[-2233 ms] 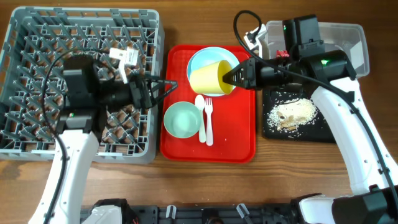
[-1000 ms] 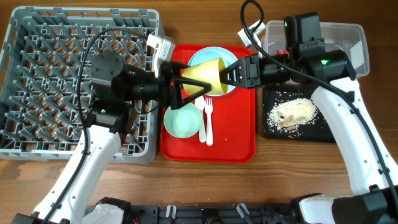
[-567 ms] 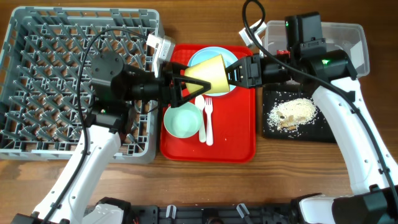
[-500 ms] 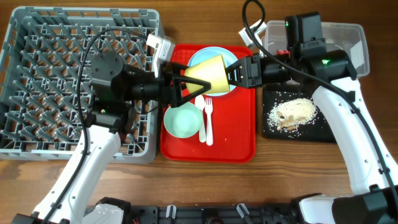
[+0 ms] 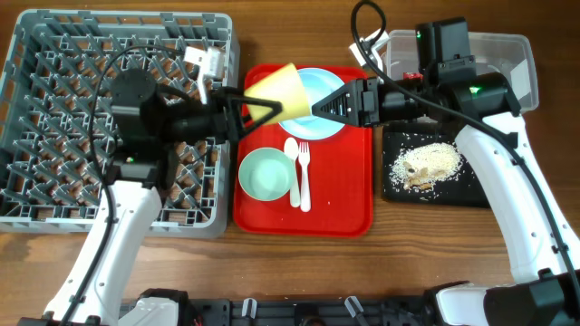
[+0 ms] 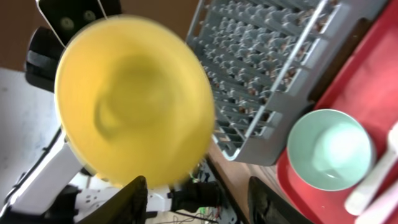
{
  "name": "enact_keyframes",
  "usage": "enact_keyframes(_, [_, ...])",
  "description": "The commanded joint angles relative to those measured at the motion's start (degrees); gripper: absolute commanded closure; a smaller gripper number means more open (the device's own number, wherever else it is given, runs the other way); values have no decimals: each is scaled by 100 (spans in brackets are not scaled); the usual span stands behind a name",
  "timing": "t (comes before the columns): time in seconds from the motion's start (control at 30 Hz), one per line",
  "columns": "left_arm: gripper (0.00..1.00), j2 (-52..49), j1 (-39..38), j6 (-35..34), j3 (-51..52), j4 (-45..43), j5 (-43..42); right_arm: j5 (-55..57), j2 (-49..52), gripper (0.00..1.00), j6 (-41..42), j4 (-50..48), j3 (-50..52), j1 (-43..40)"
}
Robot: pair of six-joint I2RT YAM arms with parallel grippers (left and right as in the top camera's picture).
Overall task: Sort waste into correct bins and load items into the dishwasher rack
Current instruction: 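Place the yellow cup into the dish rack with left gripper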
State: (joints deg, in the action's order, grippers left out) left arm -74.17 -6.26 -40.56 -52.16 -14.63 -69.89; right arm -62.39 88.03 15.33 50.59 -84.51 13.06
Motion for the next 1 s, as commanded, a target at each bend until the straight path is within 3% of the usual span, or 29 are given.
enact_keyframes(0.0, [48, -9, 341, 699, -57, 614, 243, 1187, 13, 43, 9, 92, 48, -79])
enact_keyframes(0.17, [53, 22, 682, 1683, -57, 2044, 1399, 3036, -48, 40, -39, 693, 13, -94])
enact_keyframes(0.4, [83, 662, 1248, 2070, -59, 3386, 3086, 4640, -487, 40, -57, 1300, -2, -94])
enact_keyframes(0.53, [92, 1344, 1648, 2221, -92, 4575, 4693, 5300, -767, 40, -26, 1624, -2, -94])
enact_keyframes(0.73, [94, 1762, 2098, 2214, -146, 6168, 6465, 5458, -879, 41, 149, 2026, -2, -533])
enact_keyframes(0.97, [94, 1412, 2214, 2216, -149, 6577, 7132, 5379, -876, 42, 162, 2116, -2, -745])
